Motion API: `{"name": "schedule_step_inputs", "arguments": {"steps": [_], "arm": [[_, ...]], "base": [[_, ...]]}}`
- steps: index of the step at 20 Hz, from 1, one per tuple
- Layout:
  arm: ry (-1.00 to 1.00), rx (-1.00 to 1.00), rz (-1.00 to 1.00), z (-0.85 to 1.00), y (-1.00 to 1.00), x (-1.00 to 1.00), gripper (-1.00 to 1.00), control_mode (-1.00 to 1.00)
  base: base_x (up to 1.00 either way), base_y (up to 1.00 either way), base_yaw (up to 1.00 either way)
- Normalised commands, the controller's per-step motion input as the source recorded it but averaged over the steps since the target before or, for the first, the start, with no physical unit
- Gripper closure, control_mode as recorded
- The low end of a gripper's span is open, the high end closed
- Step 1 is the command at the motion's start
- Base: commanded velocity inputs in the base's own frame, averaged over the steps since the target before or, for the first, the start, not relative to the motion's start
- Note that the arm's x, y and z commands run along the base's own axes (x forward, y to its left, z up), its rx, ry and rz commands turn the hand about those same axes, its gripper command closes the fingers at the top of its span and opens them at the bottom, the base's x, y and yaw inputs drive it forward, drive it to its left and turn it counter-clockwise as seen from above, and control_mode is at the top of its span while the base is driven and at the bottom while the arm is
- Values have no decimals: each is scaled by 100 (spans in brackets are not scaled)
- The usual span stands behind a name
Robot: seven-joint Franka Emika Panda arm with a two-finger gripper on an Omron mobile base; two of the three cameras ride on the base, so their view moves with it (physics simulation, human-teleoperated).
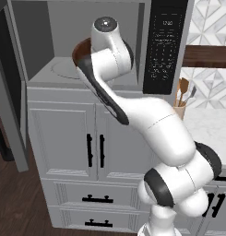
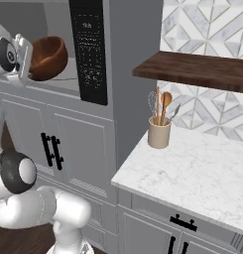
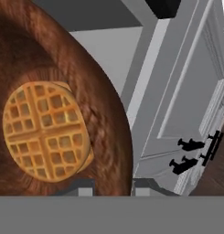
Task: Open the microwave, place the bowl with waffle inside the microwave, then close the microwave door and turn it on.
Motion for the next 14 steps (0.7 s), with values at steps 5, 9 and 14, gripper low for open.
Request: {"name": "schedule_step_inputs", "arguments": {"steps": [5, 9, 14], "arm": [[-5, 2, -13, 0, 0, 90, 100, -100], [-10, 6, -7, -10, 0, 81, 100, -100], [-17, 7, 0, -52, 0, 48, 100, -100]], "base": [[0, 0, 0], [0, 0, 0], [0, 0, 0]]}}
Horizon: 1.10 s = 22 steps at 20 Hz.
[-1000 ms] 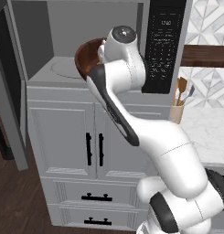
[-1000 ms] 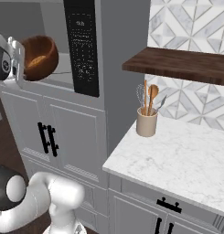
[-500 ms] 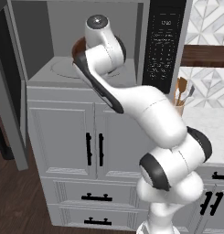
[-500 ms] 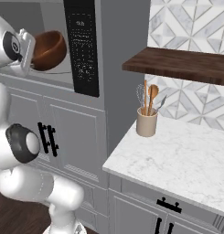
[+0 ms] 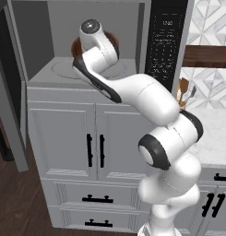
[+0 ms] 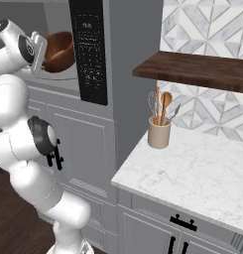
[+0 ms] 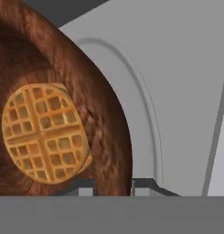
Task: Open the microwave, place the bowl with waffle inside the microwave, then close the microwave door and turn it on.
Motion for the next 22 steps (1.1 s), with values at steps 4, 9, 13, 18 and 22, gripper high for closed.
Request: {"name": "schedule_step_inputs", "arguments": {"steps": [4, 9, 13, 18, 22], "arm": [[-19, 7, 0, -56, -1, 37, 100, -100], [-15, 10, 0, -35, -9, 47, -100, -100], [-12, 11, 0, -23, -14, 50, -100, -100], [-23, 21, 0, -4, -14, 35, -100, -100], [-32, 19, 0, 13, -8, -34, -100, -100]], "base": [[0, 0, 0], [0, 0, 0], [0, 0, 0], [0, 0, 0], [0, 0, 0]]}}
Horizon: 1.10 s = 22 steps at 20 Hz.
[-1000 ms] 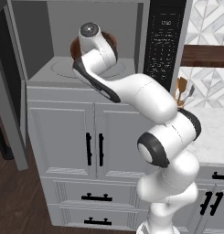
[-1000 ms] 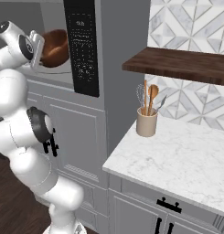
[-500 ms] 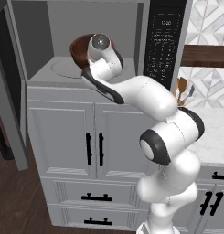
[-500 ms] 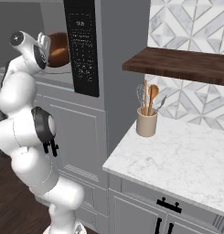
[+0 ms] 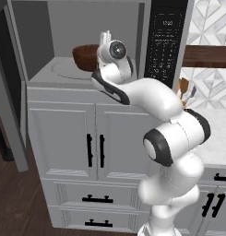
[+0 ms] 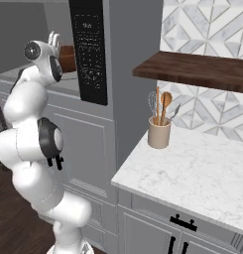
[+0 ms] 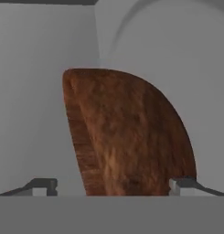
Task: Open the microwave, place the bowl with waffle inside the microwave, then close the microwave door and turn it on.
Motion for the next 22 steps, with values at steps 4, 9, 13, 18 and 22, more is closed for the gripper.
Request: {"name": "schedule_step_inputs", "arguments": {"steps": [4, 9, 13, 18, 22], "arm": [[-26, 9, 0, 63, 0, -100, -100, -100], [-14, 0, 0, 69, 0, -100, -100, -100], [-2, -14, 0, 31, 0, -100, -100, -100], [3, -30, 0, 5, 0, -100, -100, -100], [15, -41, -1, -5, 0, -100, -100, -100]], "base": [[0, 0, 0], [0, 0, 0], [0, 0, 0], [0, 0, 0], [0, 0, 0]]}}
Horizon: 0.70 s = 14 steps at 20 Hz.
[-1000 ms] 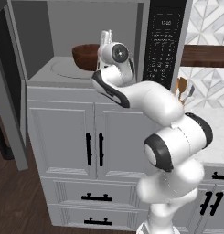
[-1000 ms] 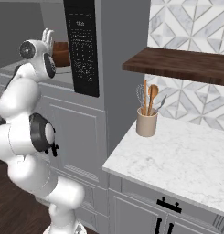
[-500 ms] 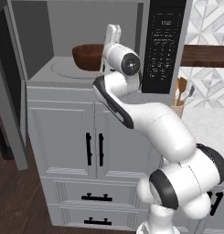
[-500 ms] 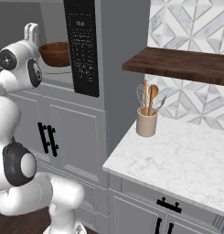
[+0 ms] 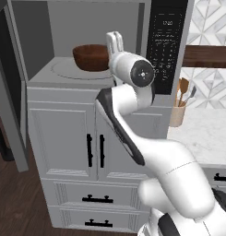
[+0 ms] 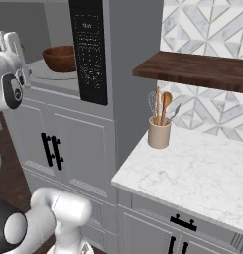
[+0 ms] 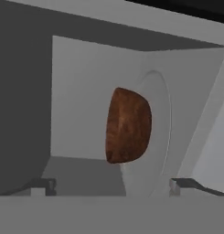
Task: Open the microwave, place the bowl with waffle inside the microwave, then close the microwave door and turn it on.
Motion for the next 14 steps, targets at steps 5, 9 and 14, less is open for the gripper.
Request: {"name": "schedule_step_inputs", "arguments": {"steps": [5, 9, 14], "arm": [[13, -41, -1, -44, -6, -97, -100, -100], [0, -31, 0, -76, -32, -64, -100, -100], [0, -26, 0, -65, -46, -43, -100, -100]], "base": [[0, 0, 0], [0, 0, 0], [0, 0, 0]]}}
